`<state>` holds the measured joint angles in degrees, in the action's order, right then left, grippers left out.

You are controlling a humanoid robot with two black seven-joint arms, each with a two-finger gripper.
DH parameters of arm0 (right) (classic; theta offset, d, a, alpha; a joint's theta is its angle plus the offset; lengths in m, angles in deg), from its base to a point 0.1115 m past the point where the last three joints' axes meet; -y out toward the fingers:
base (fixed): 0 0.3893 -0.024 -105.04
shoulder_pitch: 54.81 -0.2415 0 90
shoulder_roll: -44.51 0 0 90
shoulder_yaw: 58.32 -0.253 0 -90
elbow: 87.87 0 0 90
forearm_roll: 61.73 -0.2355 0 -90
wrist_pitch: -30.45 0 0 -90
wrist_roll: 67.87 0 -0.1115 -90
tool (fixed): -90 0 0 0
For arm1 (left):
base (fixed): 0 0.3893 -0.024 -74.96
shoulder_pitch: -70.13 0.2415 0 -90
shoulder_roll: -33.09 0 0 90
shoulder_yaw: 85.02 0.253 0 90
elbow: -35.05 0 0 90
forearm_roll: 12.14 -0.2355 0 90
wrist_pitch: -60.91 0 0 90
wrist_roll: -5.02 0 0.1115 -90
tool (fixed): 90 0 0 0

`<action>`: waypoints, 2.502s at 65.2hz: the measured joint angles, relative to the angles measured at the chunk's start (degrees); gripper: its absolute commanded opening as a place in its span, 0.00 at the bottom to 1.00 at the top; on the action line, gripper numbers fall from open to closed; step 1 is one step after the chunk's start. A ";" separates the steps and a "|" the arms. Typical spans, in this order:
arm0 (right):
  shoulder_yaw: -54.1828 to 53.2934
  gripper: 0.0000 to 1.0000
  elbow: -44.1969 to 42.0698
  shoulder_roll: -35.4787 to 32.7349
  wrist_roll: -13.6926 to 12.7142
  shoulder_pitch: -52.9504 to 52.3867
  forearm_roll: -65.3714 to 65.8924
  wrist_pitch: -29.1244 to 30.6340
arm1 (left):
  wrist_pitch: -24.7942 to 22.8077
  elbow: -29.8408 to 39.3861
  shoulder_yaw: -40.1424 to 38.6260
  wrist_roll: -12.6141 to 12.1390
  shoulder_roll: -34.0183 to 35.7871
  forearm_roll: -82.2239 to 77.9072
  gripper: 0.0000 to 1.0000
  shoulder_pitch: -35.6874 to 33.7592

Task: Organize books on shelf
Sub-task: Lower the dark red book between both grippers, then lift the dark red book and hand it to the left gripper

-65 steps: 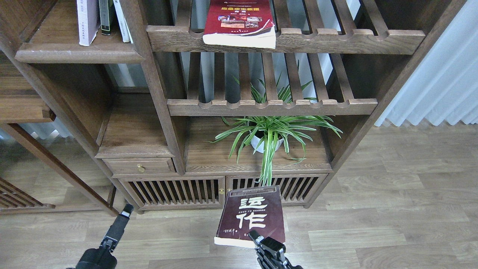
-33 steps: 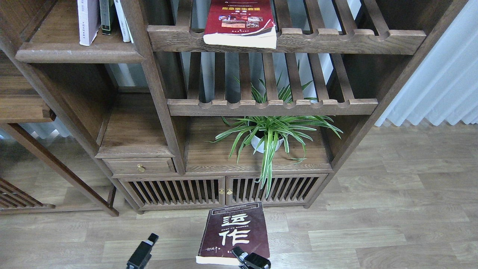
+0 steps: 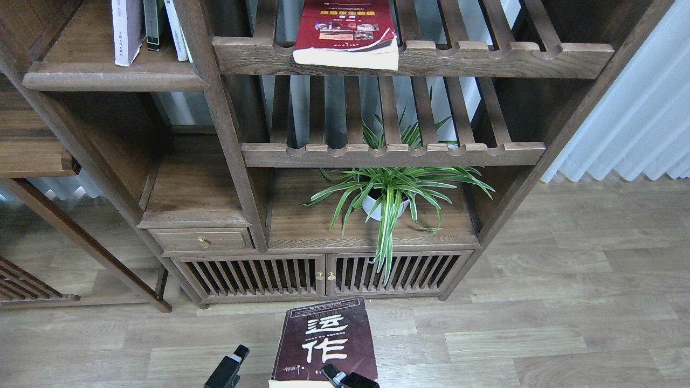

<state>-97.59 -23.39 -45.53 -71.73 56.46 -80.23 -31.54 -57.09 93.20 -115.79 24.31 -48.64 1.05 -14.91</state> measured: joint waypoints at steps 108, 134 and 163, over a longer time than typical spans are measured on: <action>0.01 0.03 -0.60 -0.40 -0.01 0.76 1.03 -0.03 | 0.00 -13.13 5.83 -0.39 -8.27 4.02 0.76 -9.56; 0.01 0.02 0.13 -0.61 -3.42 -6.78 1.37 -0.02 | 0.00 -7.69 -2.91 -0.82 6.51 3.55 0.83 -13.07; -3.31 0.03 -0.39 -0.39 -2.62 -22.51 0.51 0.00 | 0.00 1.18 -10.44 -0.86 23.87 3.46 0.83 -16.96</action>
<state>-100.89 -23.78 -45.92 -74.35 33.96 -79.72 -31.54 -57.09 94.38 -126.23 23.45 -24.77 4.51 -31.86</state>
